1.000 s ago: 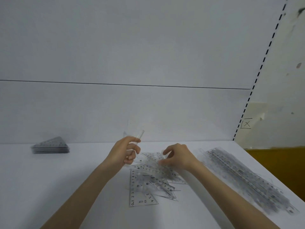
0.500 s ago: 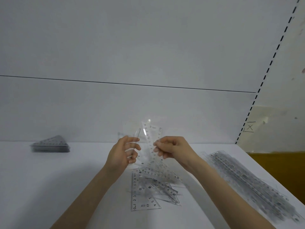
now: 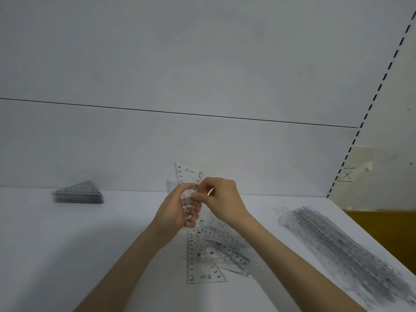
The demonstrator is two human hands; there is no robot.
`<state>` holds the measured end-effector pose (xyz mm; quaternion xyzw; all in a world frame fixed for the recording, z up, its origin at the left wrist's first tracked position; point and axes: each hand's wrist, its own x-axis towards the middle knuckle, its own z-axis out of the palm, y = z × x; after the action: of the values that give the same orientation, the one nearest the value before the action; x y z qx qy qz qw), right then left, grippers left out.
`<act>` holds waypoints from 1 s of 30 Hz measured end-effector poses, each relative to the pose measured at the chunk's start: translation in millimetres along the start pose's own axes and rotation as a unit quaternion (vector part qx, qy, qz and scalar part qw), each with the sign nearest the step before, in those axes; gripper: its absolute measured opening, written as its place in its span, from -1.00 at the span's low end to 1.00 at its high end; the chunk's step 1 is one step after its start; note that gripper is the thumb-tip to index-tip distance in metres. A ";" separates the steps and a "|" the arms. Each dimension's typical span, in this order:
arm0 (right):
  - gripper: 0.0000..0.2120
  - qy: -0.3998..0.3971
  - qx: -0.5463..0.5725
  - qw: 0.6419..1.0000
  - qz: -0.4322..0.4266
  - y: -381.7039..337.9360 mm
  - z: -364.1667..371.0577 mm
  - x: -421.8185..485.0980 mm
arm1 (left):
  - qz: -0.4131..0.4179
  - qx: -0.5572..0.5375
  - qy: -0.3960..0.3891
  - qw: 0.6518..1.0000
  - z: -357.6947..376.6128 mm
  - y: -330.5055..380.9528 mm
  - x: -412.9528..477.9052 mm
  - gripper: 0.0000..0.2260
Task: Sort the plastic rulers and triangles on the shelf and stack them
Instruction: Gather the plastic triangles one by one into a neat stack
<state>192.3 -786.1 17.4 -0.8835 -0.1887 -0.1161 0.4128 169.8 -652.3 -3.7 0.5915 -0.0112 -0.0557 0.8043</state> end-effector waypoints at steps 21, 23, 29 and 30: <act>-0.71 -0.086 -0.047 0.968 0.231 72.2 -48.6 -27.7 | 0.017 -0.038 0.033 0.999 -15.1 -10.0 12.2 -0.61; -0.81 -0.079 -0.017 0.964 0.253 74.4 -51.8 -29.7 | 0.017 -0.041 0.034 0.998 -15.6 -10.9 13.4 -0.61; -0.75 -0.084 0.000 0.959 0.270 74.9 -45.7 -30.9 | 0.016 -0.039 0.034 0.999 -16.1 -14.0 13.3 -0.61; -0.77 -0.074 0.005 0.960 0.269 74.4 -43.8 -31.1 | 0.016 -0.038 0.033 0.999 -15.6 -13.9 13.4 -0.61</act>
<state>193.9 -871.0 -17.2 -0.9056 0.0250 0.0660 0.4181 183.3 -642.9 -22.2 0.5617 0.0081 -0.0241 0.8269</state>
